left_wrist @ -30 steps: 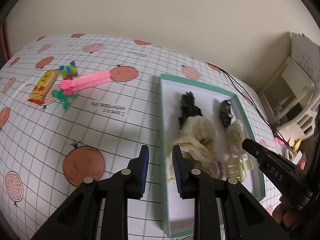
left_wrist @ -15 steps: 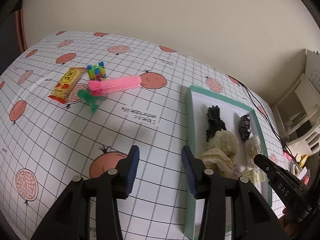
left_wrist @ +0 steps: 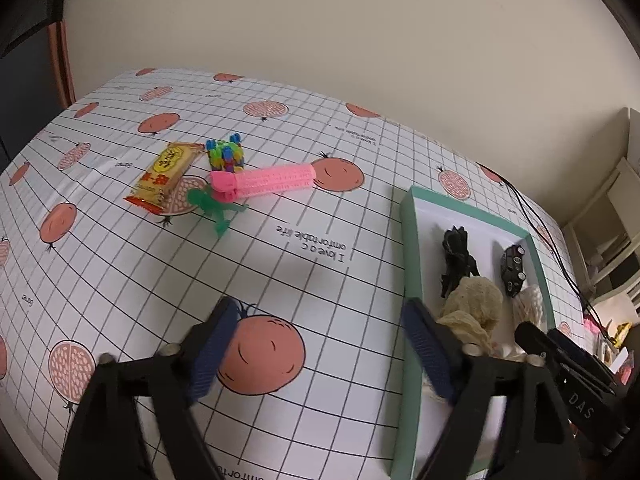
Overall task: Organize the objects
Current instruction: 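Lower the ring onto the lace cloth and open the left gripper while the right gripper releases the swab bag, then move both grippers away from the tray toward the pink comb and snack packet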
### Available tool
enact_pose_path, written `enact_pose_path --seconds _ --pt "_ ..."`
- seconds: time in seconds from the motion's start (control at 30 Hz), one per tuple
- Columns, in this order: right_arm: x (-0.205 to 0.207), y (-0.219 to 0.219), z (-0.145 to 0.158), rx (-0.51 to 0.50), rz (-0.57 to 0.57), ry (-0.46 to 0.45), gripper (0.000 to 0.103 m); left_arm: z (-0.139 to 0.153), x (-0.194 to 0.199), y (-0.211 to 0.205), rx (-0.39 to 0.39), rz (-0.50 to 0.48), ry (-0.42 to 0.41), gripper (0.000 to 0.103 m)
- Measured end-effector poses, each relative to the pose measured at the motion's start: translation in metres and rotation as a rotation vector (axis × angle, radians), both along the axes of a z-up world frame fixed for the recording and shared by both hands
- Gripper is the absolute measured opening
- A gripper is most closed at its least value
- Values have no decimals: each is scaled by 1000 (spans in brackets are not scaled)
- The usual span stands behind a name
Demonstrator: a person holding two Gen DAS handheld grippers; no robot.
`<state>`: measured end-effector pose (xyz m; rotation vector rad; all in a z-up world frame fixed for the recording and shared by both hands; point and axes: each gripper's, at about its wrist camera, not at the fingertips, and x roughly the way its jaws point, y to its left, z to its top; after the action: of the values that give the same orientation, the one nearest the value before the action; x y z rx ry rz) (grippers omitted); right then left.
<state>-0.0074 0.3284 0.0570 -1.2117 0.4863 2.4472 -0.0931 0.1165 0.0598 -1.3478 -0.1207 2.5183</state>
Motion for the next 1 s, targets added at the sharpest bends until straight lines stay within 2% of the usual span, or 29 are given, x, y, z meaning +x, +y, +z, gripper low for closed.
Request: enact_pose_path --seconds 0.17,0.47,0.67,1.0 --pt "-1 1 -2 3 -10 -6 81 -2 -1 -4 -15 31 12 103" --pt "-2 -2 -3 1 13 -4 103 -4 -2 -6 -26 51 22 103" --pt "-5 -6 -8 9 30 -29 103 -4 -1 -7 -3 49 11 103" --pt "-4 -5 -7 3 20 -22 103 -3 -1 -7 13 33 13 103"
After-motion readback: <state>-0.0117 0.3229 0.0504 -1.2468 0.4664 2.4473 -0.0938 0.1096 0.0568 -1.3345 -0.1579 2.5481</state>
